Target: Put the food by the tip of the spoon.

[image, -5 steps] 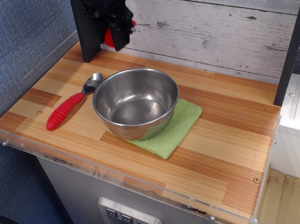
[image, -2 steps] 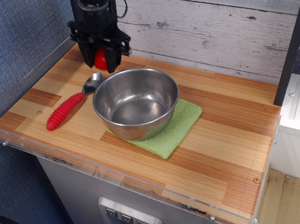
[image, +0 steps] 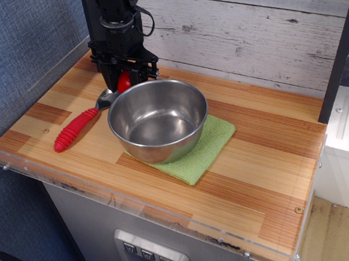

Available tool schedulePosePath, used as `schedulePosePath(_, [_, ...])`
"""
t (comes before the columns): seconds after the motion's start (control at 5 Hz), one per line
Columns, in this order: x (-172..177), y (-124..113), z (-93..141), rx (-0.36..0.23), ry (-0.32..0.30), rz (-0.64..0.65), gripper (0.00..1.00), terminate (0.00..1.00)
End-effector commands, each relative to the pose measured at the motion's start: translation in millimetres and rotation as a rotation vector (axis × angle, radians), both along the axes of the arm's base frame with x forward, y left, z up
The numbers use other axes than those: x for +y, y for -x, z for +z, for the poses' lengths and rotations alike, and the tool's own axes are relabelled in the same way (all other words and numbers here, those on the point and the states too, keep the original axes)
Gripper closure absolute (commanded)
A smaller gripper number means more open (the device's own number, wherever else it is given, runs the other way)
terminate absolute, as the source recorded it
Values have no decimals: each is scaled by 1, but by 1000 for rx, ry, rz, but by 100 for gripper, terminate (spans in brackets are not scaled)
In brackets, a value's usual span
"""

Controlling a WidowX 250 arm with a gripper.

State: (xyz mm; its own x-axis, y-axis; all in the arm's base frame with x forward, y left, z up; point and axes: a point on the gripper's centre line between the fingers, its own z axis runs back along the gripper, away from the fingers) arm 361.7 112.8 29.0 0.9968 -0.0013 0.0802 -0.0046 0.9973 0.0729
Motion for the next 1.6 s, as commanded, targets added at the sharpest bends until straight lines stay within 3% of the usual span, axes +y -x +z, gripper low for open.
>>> schedulePosePath(0.0, [-10, -15, 12, -70, 5, -67, 100, 0])
schedulePosePath(0.4, [-14, -16, 11, -65, 15, -73, 100, 0])
schedulePosePath(0.6, [-15, -16, 11, -63, 29, -72, 0, 0])
schedulePosePath(1.0, [-19, -15, 24, -74, 22, -87, 0, 0])
schedulePosePath(1.2, [-23, -7, 51, -132, 2, -72, 0, 0])
schedulePosePath(1.4, [-23, 3, 67, -150, -6, -15, 0, 0])
